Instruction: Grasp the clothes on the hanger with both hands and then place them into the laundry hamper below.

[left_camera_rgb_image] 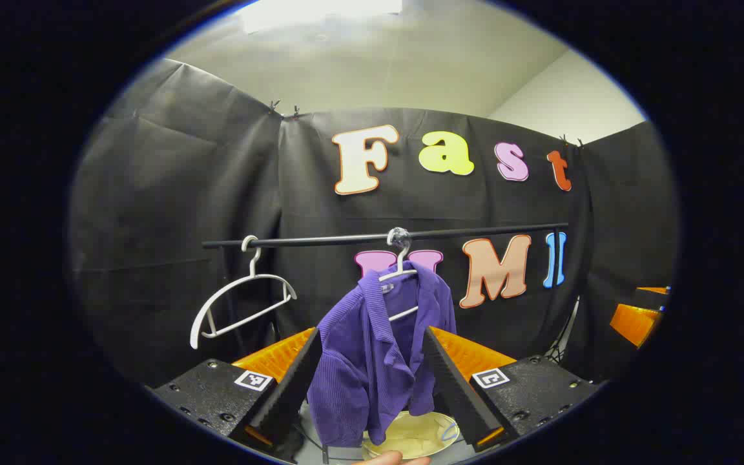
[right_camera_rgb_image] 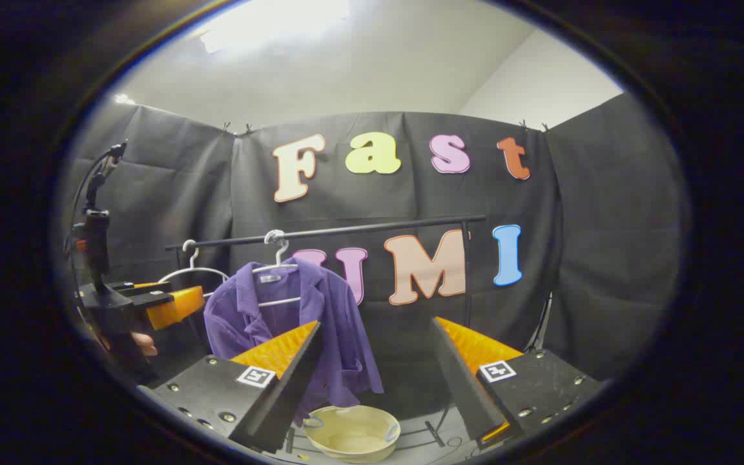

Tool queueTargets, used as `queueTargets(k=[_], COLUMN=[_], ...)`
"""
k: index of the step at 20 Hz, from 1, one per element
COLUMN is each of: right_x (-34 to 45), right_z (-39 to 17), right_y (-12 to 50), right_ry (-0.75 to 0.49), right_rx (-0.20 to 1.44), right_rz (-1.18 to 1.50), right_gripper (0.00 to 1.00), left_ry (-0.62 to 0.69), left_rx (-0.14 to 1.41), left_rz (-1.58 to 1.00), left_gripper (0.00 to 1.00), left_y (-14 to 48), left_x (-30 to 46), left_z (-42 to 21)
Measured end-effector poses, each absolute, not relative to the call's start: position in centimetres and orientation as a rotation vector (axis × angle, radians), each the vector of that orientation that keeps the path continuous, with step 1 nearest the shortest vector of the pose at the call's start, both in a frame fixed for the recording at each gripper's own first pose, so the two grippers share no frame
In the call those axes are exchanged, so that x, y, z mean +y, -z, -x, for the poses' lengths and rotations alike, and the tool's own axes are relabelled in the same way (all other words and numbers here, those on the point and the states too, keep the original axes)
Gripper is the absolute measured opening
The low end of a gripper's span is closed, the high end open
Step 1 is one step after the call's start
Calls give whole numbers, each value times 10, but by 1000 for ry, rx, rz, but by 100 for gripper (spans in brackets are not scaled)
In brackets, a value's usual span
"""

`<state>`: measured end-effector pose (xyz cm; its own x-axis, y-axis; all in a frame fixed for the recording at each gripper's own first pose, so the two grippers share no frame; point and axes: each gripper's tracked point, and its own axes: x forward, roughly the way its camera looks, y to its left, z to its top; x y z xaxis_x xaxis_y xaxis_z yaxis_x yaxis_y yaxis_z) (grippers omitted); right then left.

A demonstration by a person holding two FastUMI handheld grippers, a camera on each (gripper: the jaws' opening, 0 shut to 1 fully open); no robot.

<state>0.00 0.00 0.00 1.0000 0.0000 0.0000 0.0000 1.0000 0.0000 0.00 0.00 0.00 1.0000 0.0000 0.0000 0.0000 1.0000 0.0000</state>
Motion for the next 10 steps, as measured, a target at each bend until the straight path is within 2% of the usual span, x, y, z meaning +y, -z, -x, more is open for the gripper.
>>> queueTargets(k=[1, 4, 8, 9, 10], right_x=[2, 1, 7, 10, 13], right_z=[-1, -3, -3, -3, -4], right_y=[1, -1, 0, 0, 0], right_ry=[-17, -30, -75, -85, -94], right_rx=[3, 3, 5, 4, -1], right_rz=[-6, -16, -21, -18, -11], right_gripper=[100, 99, 99, 94, 94], left_ry=[3, -8, -56, -56, -58], left_rx=[-22, 86, 63, 78, 91], left_rz=[-3, -89, -64, -51, -46], left_gripper=[96, 95, 94, 94, 95], left_y=[-7, 8, 3, 4, 6], left_x=[-1, 0, 4, 3, 4], left_z=[3, 12, 8, 8, 8])
